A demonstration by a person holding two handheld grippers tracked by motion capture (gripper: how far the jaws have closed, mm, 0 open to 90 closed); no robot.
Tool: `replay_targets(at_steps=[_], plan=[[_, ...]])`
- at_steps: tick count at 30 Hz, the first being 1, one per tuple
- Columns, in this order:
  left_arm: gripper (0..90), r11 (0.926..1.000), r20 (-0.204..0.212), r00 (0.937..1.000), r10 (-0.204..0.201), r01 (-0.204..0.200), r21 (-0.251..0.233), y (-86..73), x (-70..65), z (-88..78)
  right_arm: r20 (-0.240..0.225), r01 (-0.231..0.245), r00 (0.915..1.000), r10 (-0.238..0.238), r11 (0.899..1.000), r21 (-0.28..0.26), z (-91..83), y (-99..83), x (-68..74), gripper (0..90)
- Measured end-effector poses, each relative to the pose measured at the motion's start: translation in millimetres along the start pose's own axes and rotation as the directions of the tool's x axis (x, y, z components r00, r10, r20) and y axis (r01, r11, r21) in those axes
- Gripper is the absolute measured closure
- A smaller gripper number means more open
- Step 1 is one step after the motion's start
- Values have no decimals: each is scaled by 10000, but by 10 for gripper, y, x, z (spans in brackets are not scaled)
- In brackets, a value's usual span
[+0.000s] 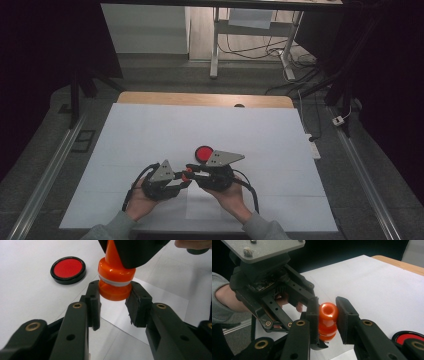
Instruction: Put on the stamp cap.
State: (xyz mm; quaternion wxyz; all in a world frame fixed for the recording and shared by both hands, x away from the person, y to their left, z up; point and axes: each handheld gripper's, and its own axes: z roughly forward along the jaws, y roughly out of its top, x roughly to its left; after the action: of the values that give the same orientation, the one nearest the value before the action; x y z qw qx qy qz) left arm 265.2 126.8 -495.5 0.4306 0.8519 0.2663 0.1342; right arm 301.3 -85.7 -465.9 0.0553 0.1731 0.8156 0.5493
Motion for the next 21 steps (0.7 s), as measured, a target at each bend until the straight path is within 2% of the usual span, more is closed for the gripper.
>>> replay_targets(at_steps=[21], plan=[[647,10000,-34,10000,6,-6,-63,3,3,-11,-62,-19,10000,20,9998,178,35,-33,2,724]])
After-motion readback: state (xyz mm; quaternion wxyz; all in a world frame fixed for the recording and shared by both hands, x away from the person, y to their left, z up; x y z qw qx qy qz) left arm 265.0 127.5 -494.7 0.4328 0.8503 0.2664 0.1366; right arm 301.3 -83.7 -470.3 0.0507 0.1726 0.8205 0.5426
